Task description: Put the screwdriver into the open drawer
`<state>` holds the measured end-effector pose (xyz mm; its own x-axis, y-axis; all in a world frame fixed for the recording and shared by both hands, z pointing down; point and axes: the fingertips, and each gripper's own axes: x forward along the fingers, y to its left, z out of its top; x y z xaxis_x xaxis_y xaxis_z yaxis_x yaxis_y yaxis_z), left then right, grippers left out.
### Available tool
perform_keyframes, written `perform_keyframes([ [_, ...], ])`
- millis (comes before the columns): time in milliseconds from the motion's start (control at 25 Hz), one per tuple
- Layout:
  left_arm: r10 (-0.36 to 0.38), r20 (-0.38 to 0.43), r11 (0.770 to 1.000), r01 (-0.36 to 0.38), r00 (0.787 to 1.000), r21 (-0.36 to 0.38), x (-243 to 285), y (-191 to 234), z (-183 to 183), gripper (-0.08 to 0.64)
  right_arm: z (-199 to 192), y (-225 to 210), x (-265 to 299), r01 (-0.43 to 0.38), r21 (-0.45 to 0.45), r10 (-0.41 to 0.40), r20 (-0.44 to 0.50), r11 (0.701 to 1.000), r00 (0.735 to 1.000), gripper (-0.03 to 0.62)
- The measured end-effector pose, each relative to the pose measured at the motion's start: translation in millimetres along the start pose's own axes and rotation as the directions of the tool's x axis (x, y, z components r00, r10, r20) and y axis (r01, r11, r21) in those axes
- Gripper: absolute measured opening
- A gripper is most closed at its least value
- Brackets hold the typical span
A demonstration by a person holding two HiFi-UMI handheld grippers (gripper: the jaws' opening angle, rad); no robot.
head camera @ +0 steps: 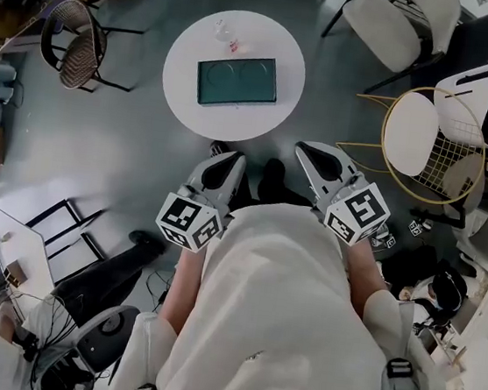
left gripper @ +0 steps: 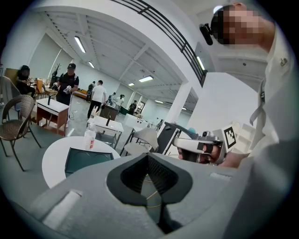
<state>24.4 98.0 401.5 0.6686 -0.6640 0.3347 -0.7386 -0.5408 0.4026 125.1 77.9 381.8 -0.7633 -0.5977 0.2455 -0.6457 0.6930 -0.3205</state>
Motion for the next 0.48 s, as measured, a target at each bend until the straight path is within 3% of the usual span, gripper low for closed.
perform_keyframes([
  [480, 0.021, -0.001, 1.0, -0.021, 1.0, -0.014, -8.4, 7.9, -1.9, 0.012, -1.4, 9.4, 8.2, -0.027, -0.036, 0.027, -0.014, 0.999, 1.0, 0.005],
])
